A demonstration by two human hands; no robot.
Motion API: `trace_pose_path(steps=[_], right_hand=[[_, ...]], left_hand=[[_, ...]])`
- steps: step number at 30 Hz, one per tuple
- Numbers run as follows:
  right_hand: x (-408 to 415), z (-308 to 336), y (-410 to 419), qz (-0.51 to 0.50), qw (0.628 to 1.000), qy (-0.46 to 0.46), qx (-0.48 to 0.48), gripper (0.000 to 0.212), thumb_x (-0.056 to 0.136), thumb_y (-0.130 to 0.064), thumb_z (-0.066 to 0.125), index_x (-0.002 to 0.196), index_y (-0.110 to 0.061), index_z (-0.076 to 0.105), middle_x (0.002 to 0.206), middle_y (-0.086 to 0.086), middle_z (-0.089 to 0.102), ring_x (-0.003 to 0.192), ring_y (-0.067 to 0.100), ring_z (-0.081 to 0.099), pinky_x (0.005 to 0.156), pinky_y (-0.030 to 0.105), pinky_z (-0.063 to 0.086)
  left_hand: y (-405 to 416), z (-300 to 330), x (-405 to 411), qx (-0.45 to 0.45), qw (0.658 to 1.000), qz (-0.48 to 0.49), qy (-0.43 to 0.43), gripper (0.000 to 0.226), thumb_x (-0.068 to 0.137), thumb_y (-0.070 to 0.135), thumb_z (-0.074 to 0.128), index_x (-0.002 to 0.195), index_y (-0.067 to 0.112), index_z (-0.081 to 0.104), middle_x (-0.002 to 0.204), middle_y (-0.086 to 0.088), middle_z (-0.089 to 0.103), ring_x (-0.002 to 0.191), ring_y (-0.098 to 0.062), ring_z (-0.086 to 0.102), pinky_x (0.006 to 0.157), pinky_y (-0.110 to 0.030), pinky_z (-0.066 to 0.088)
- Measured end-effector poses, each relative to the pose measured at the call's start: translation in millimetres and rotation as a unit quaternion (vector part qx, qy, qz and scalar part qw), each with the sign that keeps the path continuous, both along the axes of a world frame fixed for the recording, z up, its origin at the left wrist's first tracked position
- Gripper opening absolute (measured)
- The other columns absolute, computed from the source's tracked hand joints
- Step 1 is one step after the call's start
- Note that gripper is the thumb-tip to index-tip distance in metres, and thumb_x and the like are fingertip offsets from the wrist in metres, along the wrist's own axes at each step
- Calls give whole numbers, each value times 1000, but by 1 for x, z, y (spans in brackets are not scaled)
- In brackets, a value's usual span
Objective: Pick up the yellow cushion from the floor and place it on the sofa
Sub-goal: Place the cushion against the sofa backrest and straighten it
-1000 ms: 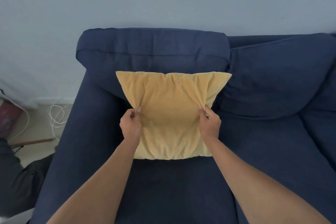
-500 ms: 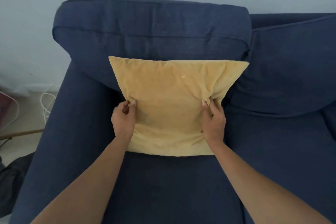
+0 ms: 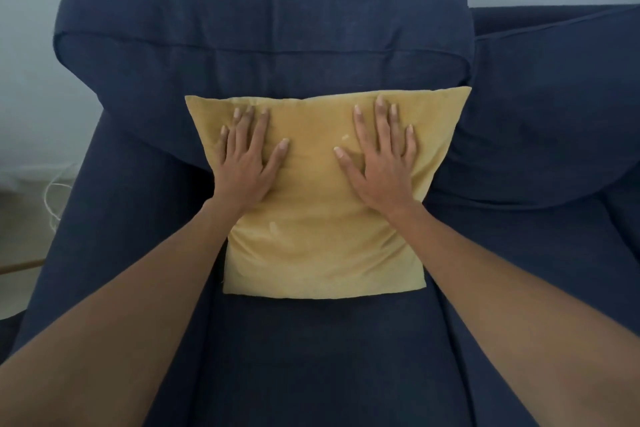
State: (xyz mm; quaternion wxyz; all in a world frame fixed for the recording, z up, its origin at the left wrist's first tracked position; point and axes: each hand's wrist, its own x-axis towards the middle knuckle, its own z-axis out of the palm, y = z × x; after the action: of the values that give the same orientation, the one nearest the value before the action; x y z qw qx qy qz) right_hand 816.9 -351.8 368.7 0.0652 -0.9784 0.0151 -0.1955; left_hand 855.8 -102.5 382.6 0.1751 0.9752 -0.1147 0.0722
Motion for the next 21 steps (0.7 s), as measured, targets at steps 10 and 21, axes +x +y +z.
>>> trace_pose_path(steps=[10,21], right_hand=[[-7,-6,-43,70,997,-9,29,73,107,-55,34,167,-16,19,174,14,7,162,29,6,127,53,2],[-96,-53,-36,-78,793,201,569,72,101,-69,35,164,-40,15,152,-26,36,141,-1,35,127,41,24]], left_hand=[[22,-10,-9,-70,996,43,-46,73,105,59,34,165,26,10,172,-7,1,159,-23,-1,127,-44,-1],[29,-48,-68,-481,803,219,274,98,84,89,33,163,39,4,164,7,29,148,-20,31,123,-46,22]])
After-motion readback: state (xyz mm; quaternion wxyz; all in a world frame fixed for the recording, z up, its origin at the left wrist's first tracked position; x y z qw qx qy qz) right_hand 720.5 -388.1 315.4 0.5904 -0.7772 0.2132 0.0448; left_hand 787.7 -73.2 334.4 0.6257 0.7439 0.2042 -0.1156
